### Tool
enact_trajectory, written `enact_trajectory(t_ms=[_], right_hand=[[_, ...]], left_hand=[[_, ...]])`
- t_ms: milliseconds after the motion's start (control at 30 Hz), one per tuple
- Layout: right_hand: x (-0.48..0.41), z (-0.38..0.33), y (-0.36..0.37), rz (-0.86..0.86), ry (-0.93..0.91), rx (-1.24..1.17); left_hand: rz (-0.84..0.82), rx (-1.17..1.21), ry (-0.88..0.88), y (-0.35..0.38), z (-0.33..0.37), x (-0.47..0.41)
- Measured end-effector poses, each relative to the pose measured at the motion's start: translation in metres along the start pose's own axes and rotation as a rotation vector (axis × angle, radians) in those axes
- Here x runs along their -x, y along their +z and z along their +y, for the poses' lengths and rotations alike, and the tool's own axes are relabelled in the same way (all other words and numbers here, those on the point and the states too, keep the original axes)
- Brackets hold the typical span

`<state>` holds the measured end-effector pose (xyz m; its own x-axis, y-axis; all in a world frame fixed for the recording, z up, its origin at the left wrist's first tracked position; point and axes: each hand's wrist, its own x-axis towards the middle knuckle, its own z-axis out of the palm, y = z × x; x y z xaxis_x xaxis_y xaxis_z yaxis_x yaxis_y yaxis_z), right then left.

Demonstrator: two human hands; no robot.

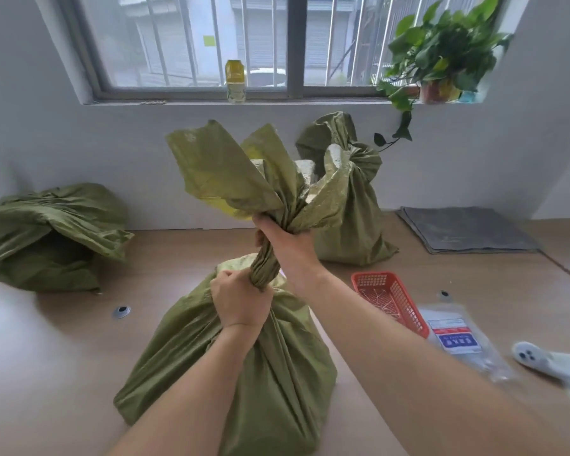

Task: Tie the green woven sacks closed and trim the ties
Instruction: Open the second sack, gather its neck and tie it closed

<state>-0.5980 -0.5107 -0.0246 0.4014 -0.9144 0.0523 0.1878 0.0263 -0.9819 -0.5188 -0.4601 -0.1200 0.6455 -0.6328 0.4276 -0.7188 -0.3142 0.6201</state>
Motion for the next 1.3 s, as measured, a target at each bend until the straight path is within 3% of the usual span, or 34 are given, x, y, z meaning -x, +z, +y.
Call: enact_trajectory(t_ms=[333,467,600,733,967,1300], right_hand=[[0.024,0.001,-0.096,0.436,0.178,-0.316],[0.04,-0.001,-0.125,0.509,0.189,-0.373],[0.054,0.001,-0.156,0.581,0.174,-0.341],[0.067,0.002,-0.191,0.649,0.157,-0.369],[0.076,0.019,-0.269,0.722,0.124,-0.395],[0.08,0.069,-0.41,0.651,0.238,-0.429]], left_hand=[[-0.161,-0.479,0.347,0.026,0.062,0.022],[-0.214,-0.517,0.455,0.036,0.081,0.037],[-0.297,-0.408,0.602,0.038,0.107,0.054],[-0.403,-0.431,0.599,0.043,0.145,0.066],[-0.448,-0.485,0.625,0.09,0.201,0.113],[-0.465,-0.635,0.542,0.193,0.268,0.172]])
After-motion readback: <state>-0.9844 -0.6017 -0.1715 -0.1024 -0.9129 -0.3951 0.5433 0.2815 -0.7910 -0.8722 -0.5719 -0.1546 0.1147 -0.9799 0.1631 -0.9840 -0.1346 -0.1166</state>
